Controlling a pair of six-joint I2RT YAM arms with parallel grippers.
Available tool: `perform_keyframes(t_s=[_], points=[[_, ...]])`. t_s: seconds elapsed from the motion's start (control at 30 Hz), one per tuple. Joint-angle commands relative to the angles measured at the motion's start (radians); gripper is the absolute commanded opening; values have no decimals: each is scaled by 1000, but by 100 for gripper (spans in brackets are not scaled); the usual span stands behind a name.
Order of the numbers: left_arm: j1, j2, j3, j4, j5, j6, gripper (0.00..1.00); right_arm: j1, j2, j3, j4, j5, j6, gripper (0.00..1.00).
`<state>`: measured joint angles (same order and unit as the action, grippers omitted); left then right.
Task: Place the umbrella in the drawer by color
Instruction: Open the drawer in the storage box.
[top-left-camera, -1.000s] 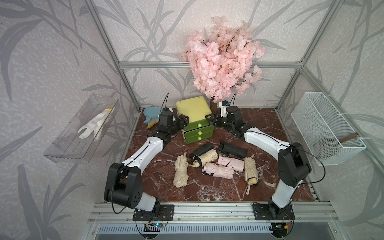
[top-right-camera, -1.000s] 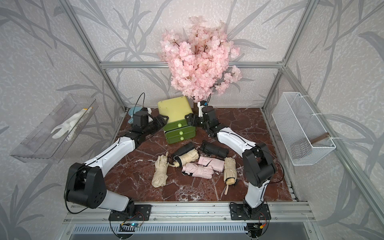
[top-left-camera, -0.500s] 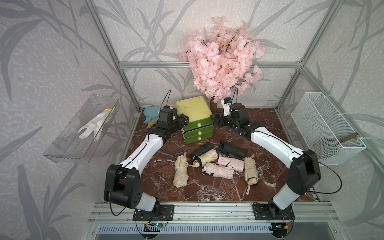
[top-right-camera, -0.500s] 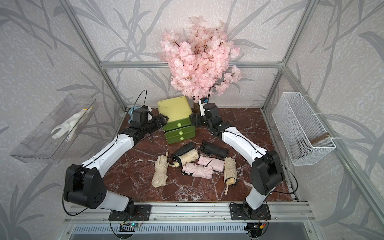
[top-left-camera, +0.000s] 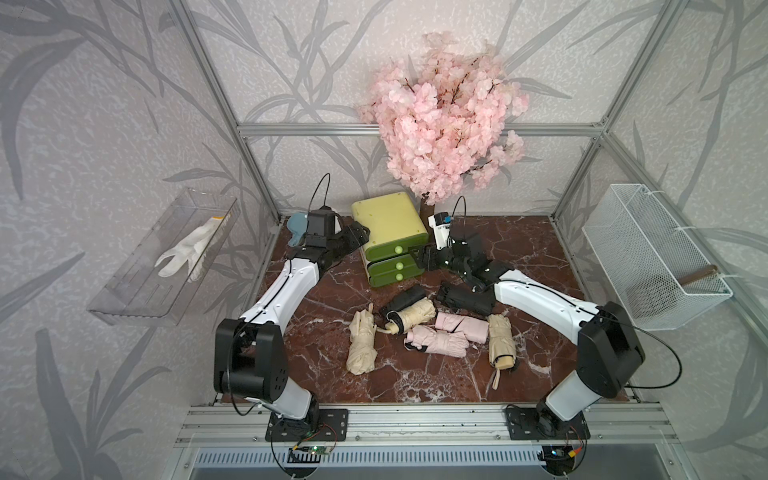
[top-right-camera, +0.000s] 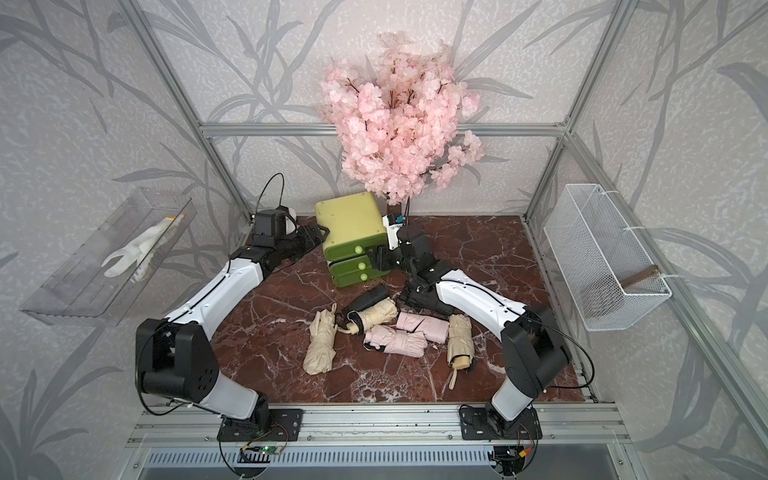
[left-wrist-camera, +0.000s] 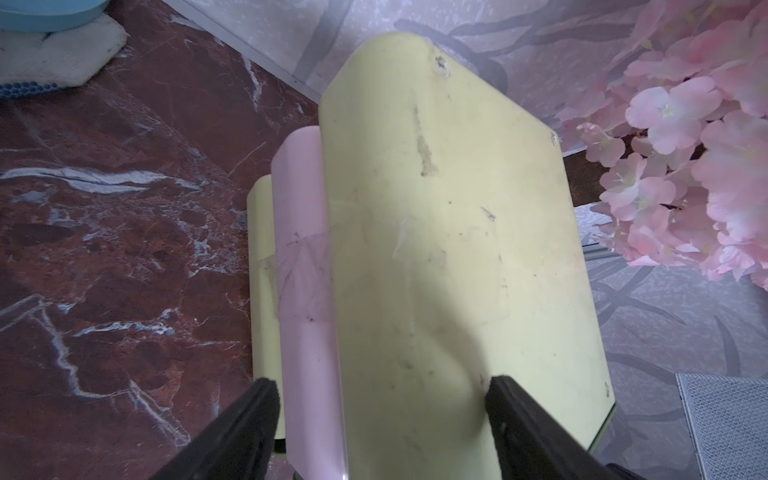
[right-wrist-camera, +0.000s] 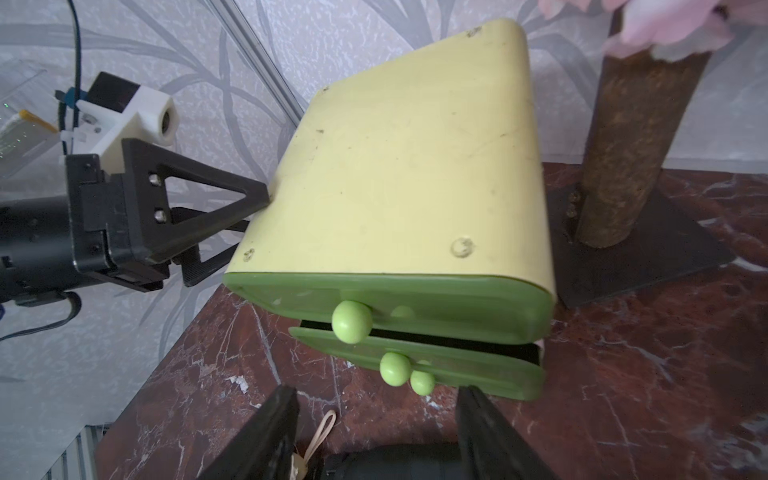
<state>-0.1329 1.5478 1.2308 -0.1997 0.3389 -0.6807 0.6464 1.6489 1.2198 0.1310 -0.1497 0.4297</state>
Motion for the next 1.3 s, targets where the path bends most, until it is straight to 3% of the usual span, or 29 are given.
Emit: perform_keyframes(t_s=[0.0,0.3,0.7,1.03,1.27], points=[[2,13,-3,11,37,-6,83,18,32,6,114,19,65,60],[1,14,-29,36,40,-31,81,28,135,51,159,42,143,50],[-2,14,-30,26,29,-31,77,85,205,143,102,184,119,50],[-6,12,-34,28,32,-33,76,100,234,172,53,229,104,50],[-7,14,-36,27,29,-33,76,101,220,168,64,253,103,25]])
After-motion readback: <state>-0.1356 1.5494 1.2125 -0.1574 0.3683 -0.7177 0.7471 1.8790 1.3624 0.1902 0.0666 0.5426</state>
